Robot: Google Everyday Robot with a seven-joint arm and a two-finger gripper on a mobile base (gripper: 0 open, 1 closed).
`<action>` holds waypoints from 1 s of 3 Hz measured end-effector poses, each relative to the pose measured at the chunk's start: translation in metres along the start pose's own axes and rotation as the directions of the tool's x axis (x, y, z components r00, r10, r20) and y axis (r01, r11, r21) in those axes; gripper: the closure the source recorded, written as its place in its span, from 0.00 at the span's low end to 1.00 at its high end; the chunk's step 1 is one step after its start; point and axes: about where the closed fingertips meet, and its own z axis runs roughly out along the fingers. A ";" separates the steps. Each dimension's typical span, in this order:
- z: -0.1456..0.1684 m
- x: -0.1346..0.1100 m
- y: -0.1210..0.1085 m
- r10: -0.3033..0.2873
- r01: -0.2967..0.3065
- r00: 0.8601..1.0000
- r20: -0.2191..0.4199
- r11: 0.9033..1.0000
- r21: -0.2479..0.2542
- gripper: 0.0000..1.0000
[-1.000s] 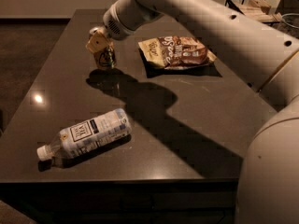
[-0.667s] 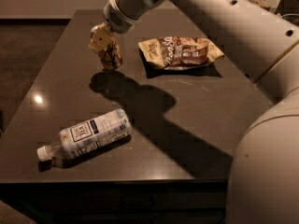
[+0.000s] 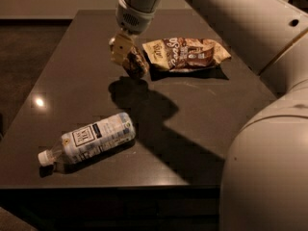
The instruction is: Knock orange can over
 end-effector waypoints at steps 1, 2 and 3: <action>0.005 0.022 0.011 -0.081 0.076 0.990 -0.112 0.996 -0.049 0.82; 0.010 0.031 0.023 -0.157 0.142 0.971 -0.178 0.985 -0.093 0.61; 0.017 0.036 0.033 -0.211 0.186 0.952 -0.221 0.974 -0.130 0.37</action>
Offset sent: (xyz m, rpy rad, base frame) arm -0.0420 -0.0254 -0.0339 -0.3121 0.1042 0.2281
